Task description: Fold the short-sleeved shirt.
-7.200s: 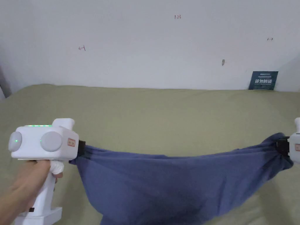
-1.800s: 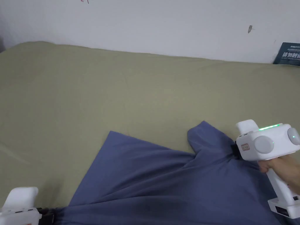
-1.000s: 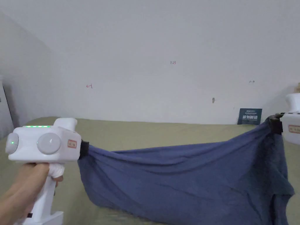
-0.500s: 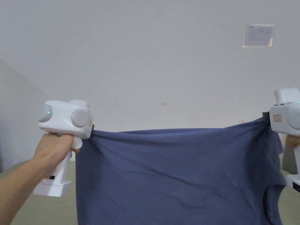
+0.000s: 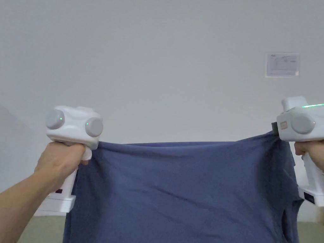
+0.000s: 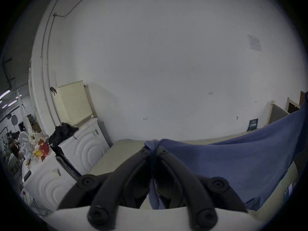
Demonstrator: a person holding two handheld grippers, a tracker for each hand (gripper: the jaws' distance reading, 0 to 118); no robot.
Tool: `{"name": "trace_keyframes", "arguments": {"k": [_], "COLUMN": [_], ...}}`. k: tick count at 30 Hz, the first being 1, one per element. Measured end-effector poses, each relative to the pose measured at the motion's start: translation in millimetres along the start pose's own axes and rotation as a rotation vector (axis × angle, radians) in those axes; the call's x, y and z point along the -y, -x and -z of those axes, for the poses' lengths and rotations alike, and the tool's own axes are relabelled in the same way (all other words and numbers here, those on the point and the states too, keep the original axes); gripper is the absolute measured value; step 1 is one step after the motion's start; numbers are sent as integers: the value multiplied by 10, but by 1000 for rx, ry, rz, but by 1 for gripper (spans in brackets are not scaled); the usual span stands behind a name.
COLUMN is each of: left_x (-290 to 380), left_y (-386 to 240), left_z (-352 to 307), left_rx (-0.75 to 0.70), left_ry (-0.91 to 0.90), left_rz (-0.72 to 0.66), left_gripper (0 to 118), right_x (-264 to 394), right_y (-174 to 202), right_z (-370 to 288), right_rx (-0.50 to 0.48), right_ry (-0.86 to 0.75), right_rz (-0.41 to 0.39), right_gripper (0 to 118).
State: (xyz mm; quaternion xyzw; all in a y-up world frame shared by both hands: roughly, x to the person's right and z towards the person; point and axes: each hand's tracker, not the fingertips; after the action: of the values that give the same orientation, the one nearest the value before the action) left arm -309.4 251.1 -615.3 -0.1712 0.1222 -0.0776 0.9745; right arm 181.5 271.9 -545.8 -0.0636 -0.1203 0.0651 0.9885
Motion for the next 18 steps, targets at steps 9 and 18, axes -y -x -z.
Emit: {"name": "trace_keyframes", "arguments": {"k": [9, 18], "left_x": [79, 1499], "left_y": [-157, -550], "left_z": [113, 1424], "left_rx": [-42, 6], "left_ry": [-3, 157], "left_rz": [11, 73], "left_gripper": [5, 5], "right_x": [54, 1347], "right_y": [402, 699], "right_z": [659, 1046], "right_rx": [5, -59], "right_ry": [6, 162], "right_rz": [-35, 25], "right_gripper": [1, 1]}}
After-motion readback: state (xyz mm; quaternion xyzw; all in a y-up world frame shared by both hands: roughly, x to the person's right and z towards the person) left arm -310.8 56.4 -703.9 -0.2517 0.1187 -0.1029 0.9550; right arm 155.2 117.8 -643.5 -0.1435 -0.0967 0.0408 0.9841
